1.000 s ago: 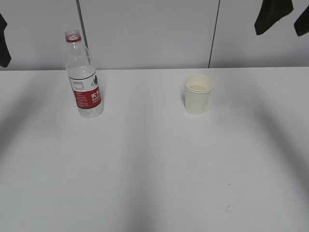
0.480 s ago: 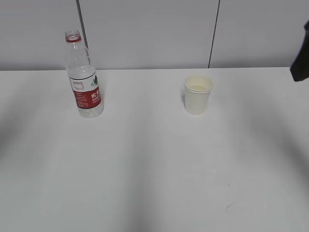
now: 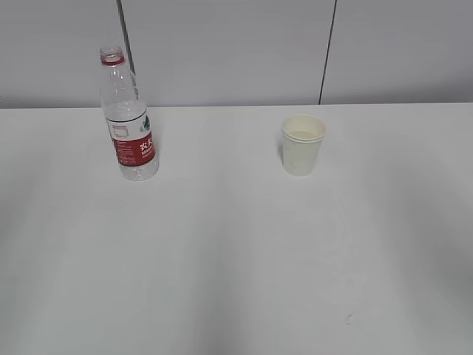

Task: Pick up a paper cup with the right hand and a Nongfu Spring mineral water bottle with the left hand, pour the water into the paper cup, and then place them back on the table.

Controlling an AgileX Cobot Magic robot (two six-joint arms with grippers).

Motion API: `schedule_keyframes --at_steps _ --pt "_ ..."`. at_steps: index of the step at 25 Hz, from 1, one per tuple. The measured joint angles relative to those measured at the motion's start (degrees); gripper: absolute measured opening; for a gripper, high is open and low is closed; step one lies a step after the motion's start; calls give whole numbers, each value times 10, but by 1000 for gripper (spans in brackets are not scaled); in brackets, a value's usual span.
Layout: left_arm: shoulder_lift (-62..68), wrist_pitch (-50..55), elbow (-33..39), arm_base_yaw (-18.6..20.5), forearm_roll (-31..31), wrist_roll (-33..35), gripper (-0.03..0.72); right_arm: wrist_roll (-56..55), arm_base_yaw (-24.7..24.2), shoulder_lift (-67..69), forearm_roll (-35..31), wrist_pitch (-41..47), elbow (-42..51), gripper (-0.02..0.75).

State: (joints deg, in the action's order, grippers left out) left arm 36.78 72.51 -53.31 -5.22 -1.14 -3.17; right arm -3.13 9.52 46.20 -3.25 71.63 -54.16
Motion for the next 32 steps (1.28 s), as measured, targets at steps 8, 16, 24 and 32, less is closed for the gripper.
schedule_keyframes --at_steps 8,16,24,32 --pt "-122 1 77 0 11 1 554 23 0 -160 0 2 116 591" --pt "-279 5 148 0 28 20 554 34 0 -301 0 2 190 591" --pt "-376 10 199 0 34 45 554 51 0 -434 1 -4 232 591" --pt "-380 -76 239 0 39 74 554 60 0 -473 1 -50 252 591"
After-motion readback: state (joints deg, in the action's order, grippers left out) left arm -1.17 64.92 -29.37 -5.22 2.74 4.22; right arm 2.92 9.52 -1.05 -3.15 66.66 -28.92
